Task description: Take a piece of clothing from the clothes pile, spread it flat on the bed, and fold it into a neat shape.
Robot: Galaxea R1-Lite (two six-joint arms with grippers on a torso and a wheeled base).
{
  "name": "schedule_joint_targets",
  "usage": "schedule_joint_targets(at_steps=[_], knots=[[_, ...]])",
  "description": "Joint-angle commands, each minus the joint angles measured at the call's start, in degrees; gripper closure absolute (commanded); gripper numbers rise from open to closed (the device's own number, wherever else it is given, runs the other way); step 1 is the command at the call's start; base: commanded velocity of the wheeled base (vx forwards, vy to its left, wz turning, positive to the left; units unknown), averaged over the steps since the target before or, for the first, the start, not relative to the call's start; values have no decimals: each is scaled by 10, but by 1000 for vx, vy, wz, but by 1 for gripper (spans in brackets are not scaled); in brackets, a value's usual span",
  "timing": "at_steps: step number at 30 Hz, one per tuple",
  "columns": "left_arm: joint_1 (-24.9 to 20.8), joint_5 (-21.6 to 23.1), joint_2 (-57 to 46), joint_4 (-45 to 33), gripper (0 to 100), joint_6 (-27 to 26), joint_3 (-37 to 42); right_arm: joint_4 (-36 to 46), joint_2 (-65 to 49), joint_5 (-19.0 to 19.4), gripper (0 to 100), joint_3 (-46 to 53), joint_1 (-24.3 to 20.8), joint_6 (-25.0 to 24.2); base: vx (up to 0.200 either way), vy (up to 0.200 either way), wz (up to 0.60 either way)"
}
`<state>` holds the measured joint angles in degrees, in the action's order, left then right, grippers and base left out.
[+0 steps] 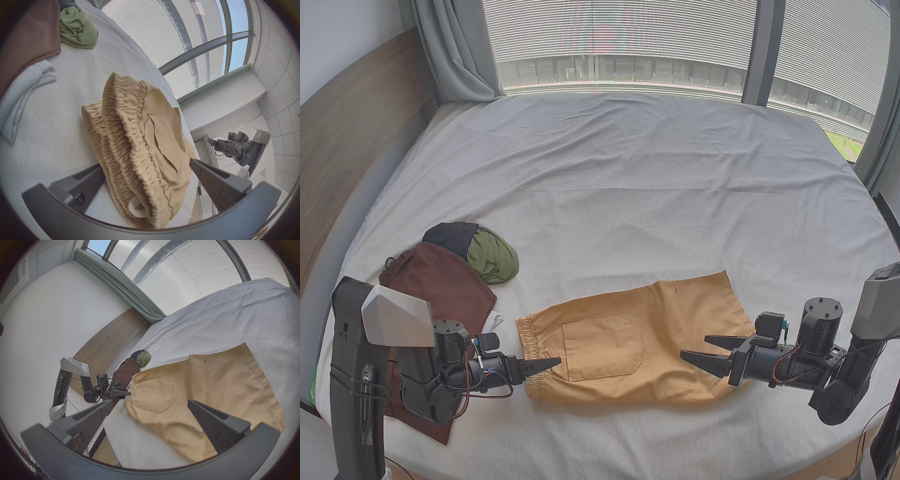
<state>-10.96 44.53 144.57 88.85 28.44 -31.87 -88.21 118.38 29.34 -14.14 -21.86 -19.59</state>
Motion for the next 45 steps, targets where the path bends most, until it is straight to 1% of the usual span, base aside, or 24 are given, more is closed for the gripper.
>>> schedule_joint_targets(at_steps=[1, 5, 11, 12, 14, 28, 32, 38, 45], knots=[[-6, 0, 5, 0, 0, 0, -5, 0, 1, 0, 0, -1, -1, 0, 0, 0, 0], [-8, -1, 6, 0, 0, 0, -7, 0, 1, 0, 0, -1, -1, 0, 0, 0, 0], [-12, -24, 12, 0, 0, 0, -8, 0, 1, 0, 0, -1, 0, 0, 0, 0, 0], [-12, -32, 12, 0, 100, 1, -10, 0, 1, 0, 0, -1, 0, 0, 0, 0, 0], [-12, -40, 15, 0, 100, 0, -14, 0, 1, 0, 0, -1, 0, 0, 0, 0, 0], [2, -33, 9, 0, 100, 7, -19, 0, 11, 0, 0, -2, 3, 0, 0, 0, 0], [11, -20, -7, 0, 100, 7, -16, 0, 18, 0, 0, -4, 6, 0, 0, 0, 0], [48, 19, -17, 0, 100, 6, -19, 0, 36, 1, 0, -6, 16, 0, 0, 0, 0], [60, 33, -35, 0, 100, 7, -15, 0, 36, 1, 0, -6, 17, 0, 0, 0, 0]])
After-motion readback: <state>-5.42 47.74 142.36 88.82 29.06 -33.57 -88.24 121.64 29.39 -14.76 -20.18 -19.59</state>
